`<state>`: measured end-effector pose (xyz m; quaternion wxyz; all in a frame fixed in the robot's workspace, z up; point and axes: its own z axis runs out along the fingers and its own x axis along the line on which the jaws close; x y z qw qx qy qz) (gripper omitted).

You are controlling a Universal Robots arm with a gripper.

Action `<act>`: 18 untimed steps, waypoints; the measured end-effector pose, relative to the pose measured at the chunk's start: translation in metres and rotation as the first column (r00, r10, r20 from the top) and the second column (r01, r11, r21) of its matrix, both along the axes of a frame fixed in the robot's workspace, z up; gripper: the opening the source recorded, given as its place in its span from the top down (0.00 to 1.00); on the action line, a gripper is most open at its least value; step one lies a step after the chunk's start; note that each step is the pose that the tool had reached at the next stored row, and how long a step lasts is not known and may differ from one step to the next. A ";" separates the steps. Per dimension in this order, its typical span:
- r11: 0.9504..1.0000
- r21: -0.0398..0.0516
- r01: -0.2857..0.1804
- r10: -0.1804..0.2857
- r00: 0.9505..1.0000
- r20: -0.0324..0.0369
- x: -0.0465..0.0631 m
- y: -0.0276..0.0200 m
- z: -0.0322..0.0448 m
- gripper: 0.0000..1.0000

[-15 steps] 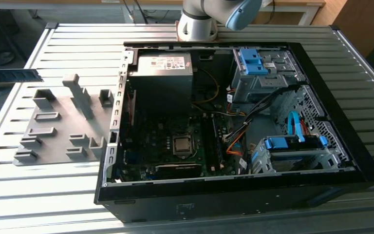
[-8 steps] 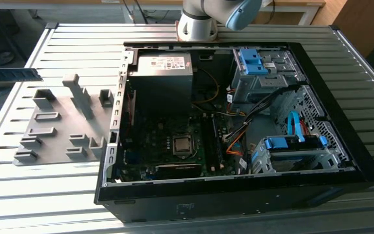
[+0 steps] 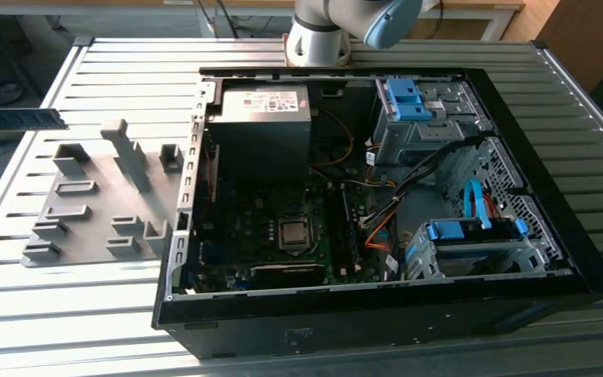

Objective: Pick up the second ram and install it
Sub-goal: 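Pick up the second ram and move it above second insertion slot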

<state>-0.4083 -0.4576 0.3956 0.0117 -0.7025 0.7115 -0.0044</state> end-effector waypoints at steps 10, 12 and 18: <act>1.000 0.000 0.000 0.000 1.000 0.000 0.000 0.0000 0.0022 0.86; 1.000 0.000 0.000 0.000 1.000 0.000 0.000 0.0000 0.0026 0.86; 1.000 0.000 0.000 0.000 1.000 0.000 0.000 0.0000 0.0039 0.86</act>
